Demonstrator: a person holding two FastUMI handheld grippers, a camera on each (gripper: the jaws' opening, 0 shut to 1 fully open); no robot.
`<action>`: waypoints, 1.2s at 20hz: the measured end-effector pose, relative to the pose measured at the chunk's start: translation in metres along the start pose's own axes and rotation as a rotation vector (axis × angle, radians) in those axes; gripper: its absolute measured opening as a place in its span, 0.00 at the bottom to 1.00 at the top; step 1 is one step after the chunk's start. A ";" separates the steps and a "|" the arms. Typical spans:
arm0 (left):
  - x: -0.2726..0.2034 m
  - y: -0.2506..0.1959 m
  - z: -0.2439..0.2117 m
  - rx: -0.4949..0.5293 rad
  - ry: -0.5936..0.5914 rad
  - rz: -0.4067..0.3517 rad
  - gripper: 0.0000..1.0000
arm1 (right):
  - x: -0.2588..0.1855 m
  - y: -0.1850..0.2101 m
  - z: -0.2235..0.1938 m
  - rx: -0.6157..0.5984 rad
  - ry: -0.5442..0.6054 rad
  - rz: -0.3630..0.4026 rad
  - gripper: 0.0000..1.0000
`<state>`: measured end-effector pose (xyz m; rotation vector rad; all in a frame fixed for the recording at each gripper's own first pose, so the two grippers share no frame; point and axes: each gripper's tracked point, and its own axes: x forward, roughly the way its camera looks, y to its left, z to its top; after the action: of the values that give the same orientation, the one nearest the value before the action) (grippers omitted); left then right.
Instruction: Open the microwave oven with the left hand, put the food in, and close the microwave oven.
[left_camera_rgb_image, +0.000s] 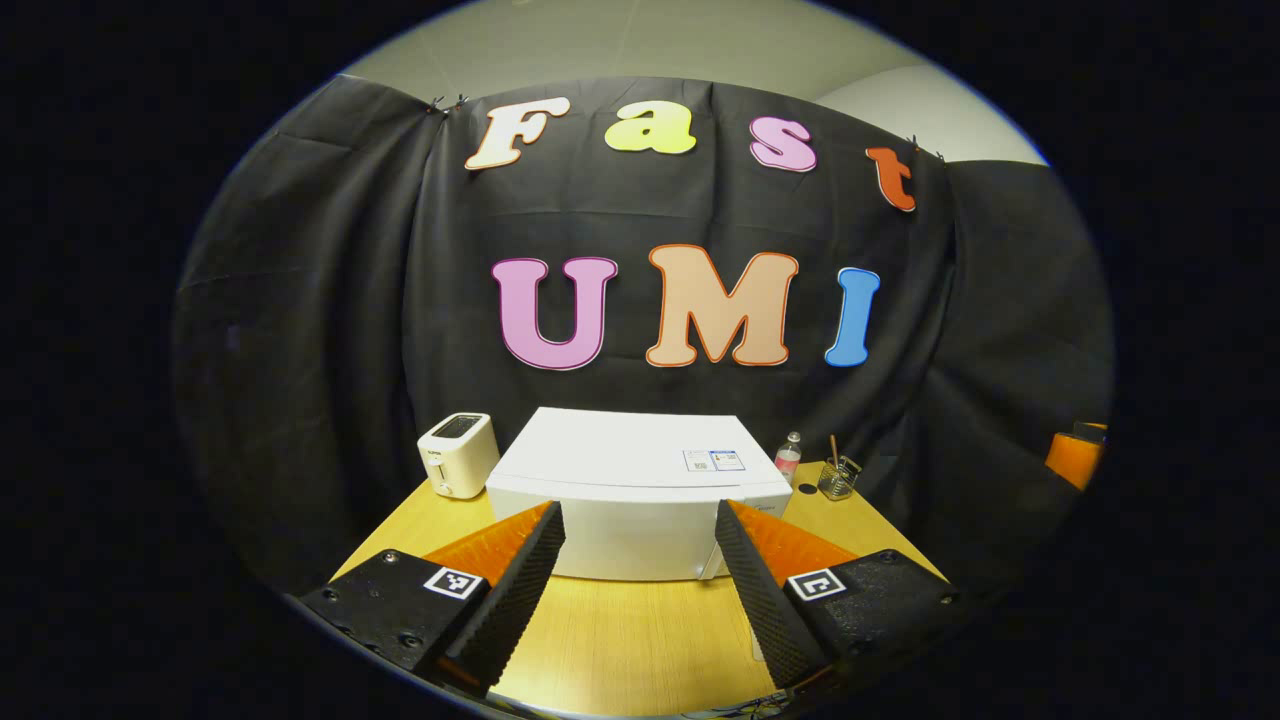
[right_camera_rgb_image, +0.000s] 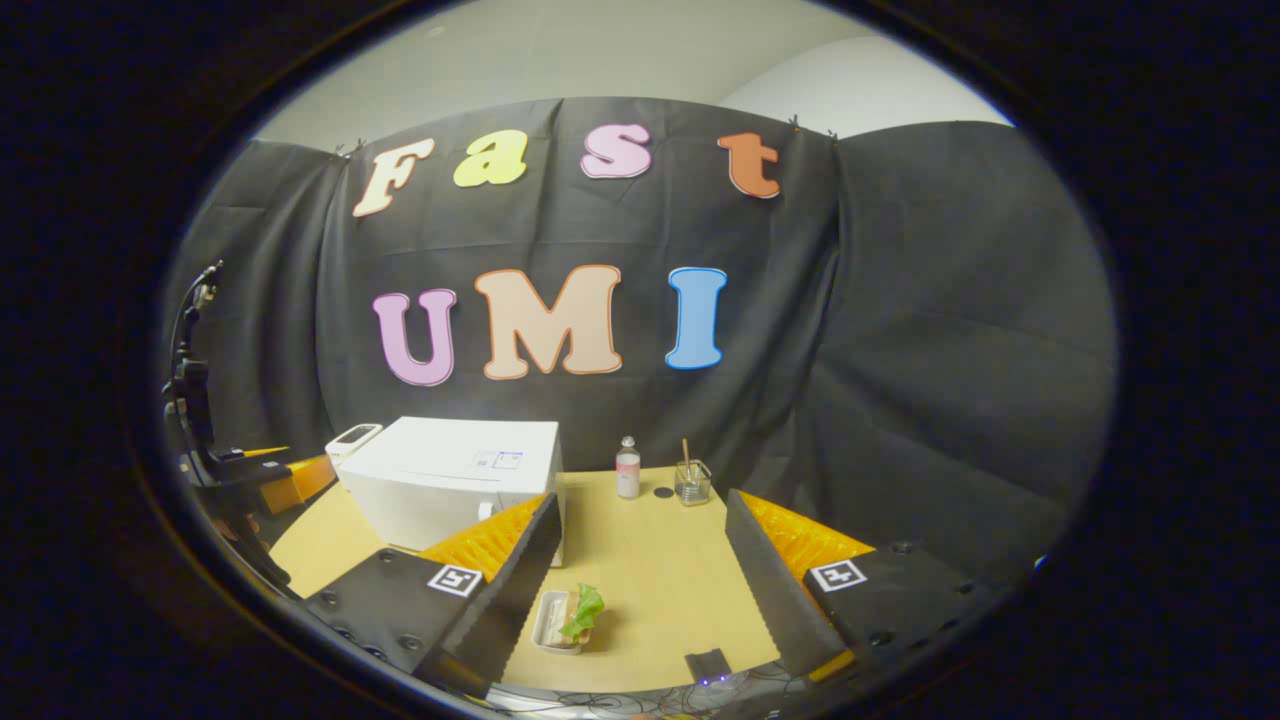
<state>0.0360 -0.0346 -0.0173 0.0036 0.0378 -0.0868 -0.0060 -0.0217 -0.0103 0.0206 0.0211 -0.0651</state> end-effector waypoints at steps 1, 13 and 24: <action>0.004 -0.003 -0.003 0.007 0.002 -0.004 0.95 | 0.000 -0.003 0.000 0.006 0.000 -0.006 0.98; 0.030 -0.017 -0.088 -0.039 0.124 -0.012 0.96 | 0.018 -0.011 -0.028 0.000 0.037 -0.007 1.00; 0.103 -0.048 -0.183 -0.013 0.244 -0.067 0.96 | 0.026 -0.018 -0.059 0.071 0.089 -0.004 0.97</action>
<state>0.1275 -0.0907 -0.2037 -0.0005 0.2827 -0.1526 0.0179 -0.0404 -0.0707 0.0945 0.1082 -0.0688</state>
